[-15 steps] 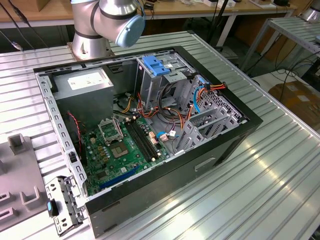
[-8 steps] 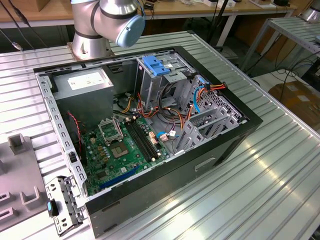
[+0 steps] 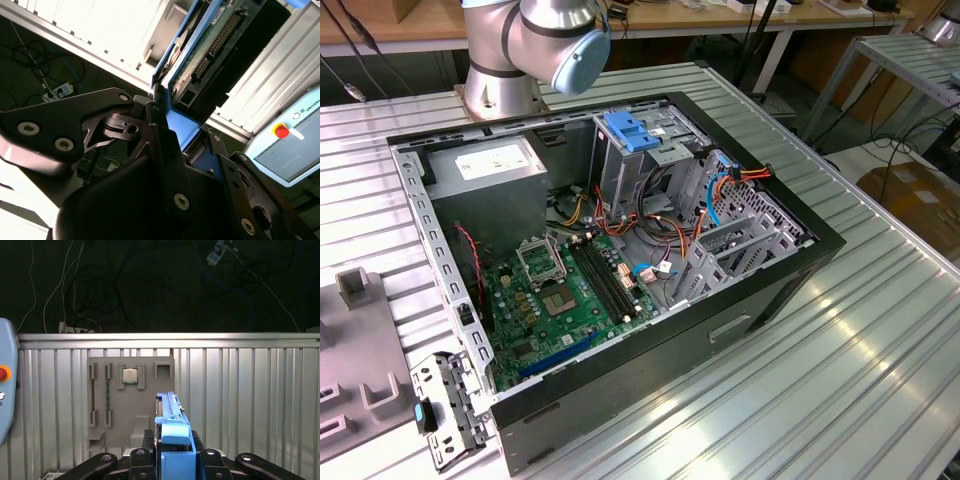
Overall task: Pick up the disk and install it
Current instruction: 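Pick up the disk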
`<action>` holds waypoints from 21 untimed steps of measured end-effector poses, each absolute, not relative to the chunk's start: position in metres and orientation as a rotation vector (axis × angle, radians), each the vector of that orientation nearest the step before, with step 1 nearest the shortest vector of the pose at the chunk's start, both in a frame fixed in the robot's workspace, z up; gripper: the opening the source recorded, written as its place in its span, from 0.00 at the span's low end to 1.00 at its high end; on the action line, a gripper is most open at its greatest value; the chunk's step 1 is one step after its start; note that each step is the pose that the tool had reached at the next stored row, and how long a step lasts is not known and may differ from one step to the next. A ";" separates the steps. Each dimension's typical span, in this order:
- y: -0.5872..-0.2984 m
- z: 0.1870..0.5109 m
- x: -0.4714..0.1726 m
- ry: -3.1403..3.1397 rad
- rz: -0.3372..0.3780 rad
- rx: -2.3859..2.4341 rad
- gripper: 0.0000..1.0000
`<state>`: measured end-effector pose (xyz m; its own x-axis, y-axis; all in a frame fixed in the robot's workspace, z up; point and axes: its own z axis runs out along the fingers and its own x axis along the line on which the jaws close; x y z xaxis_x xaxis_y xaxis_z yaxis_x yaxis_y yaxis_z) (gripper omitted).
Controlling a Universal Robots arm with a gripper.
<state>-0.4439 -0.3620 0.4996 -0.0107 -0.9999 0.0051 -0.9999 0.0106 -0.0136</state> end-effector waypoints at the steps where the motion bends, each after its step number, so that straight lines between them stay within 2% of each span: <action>1: -0.362 0.500 -0.442 2.229 -0.021 -2.205 0.37; 21: -0.362 0.500 -0.419 2.229 -0.021 -2.206 0.37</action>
<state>-0.4192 -0.3619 0.4997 -0.0107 -0.9999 0.0053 -0.9999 0.0106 -0.0135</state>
